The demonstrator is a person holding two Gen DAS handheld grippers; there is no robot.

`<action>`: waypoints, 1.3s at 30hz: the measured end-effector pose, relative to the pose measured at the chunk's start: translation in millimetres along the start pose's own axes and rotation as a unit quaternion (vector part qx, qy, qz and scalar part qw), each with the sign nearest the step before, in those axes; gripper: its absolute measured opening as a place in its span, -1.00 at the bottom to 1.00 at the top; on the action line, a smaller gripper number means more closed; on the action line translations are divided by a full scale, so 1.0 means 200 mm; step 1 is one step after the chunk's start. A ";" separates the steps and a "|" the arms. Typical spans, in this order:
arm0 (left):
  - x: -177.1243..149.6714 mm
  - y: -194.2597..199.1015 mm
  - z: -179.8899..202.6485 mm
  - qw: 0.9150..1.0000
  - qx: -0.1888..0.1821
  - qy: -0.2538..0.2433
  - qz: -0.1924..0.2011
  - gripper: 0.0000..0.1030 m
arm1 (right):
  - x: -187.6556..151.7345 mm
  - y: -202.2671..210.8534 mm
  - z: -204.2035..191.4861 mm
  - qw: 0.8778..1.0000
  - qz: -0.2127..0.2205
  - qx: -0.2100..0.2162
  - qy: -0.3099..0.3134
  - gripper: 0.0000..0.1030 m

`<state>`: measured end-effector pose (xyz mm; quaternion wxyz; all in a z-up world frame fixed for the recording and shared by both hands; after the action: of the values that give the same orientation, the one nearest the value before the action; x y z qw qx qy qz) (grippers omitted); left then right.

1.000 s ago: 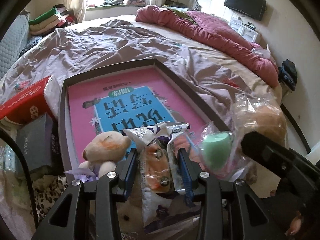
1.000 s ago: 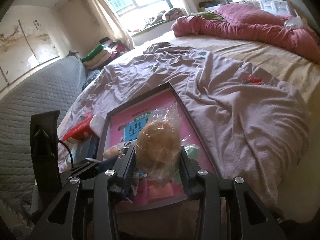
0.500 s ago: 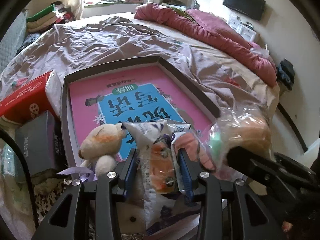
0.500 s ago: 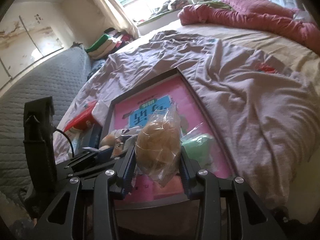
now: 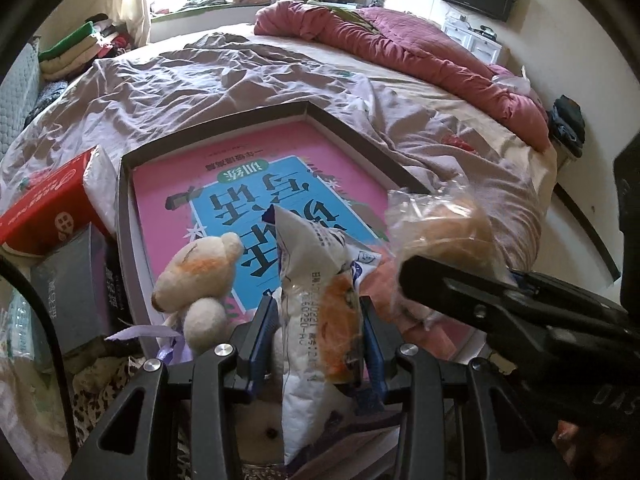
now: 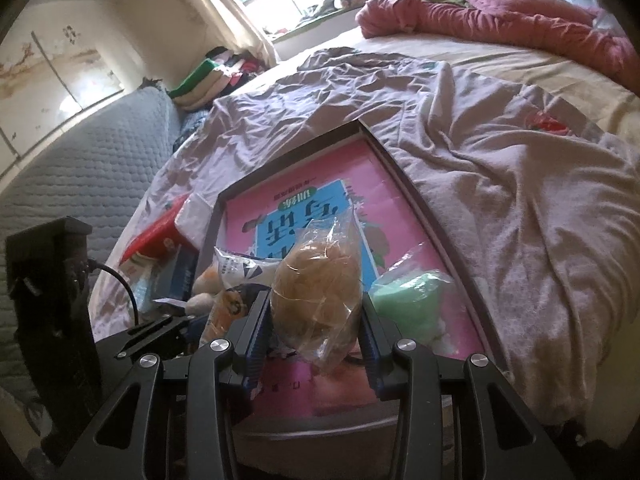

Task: Organize soft objects
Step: 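Lower the snack packet onto the tray with the left tool while the right tool releases the bun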

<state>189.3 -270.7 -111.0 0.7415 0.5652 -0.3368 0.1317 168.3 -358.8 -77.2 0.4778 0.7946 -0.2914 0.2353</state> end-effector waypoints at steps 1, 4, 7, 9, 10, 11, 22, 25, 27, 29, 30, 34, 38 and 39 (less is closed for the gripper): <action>0.00 0.00 0.00 1.000 -0.002 0.000 0.000 -0.21 | 0.00 -0.01 0.00 1.000 -0.003 -0.001 -0.002 -0.16; 0.00 0.00 0.00 1.000 -0.005 0.003 -0.001 -0.21 | 0.01 -0.04 0.00 1.000 -0.009 -0.010 -0.002 -0.15; 0.00 0.00 -0.01 1.000 -0.011 0.014 -0.002 -0.21 | 0.01 -0.04 -0.01 1.000 -0.007 -0.016 0.002 -0.14; 0.00 0.00 -0.01 1.000 -0.014 0.017 -0.002 -0.21 | 0.00 -0.04 -0.01 1.000 -0.007 -0.023 0.008 -0.13; 0.00 0.00 -0.01 1.000 -0.015 0.018 -0.002 -0.21 | 0.00 -0.04 -0.01 1.000 -0.005 -0.026 0.009 -0.13; 0.00 0.00 -0.01 1.000 -0.016 0.018 -0.003 -0.20 | 0.00 -0.04 -0.01 1.000 -0.005 -0.028 0.009 -0.13; 0.00 0.01 0.03 1.000 -0.025 0.010 -0.004 -0.13 | 0.02 0.00 0.01 0.999 0.011 -0.038 0.005 -0.09; 0.00 0.01 0.04 1.000 -0.026 0.007 -0.003 -0.06 | 0.04 0.02 0.02 0.999 0.015 -0.041 0.003 0.02; 0.00 0.00 0.05 1.000 -0.026 0.010 -0.005 0.01 | 0.05 0.04 0.03 0.999 0.020 -0.044 0.004 0.05; 0.00 0.00 0.05 1.000 -0.024 0.010 -0.005 0.02 | 0.06 0.06 0.05 0.999 0.025 -0.046 0.001 0.05; 0.00 0.01 0.06 1.000 -0.023 0.009 -0.005 0.03 | 0.07 0.06 0.05 0.999 0.026 -0.046 -0.001 0.06; 0.00 0.03 0.07 1.000 -0.022 0.008 -0.004 0.05 | 0.08 0.09 0.09 0.998 0.035 -0.050 -0.012 0.08; 0.00 0.03 0.07 1.000 -0.013 -0.001 -0.002 0.06 | 0.08 0.11 0.11 0.998 0.039 -0.052 -0.011 0.10; 0.00 0.03 0.07 1.000 -0.011 -0.003 -0.002 0.06 | 0.09 0.11 0.11 0.998 0.041 -0.057 -0.006 0.11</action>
<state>180.0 -281.9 -104.5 0.7466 0.5582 -0.3395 0.1254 167.3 -391.7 -61.4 0.5105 0.7551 -0.3391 0.2328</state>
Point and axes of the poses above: each gripper's, at about its wrist camera, not at the fingertips, and y roughly against the way its jaws point, z to its right, x to its top, the point moved 8 cm from there along -y, roughly the way its jaws point, and after that the axes turned 6 degrees about z, right-handed, at the moved point
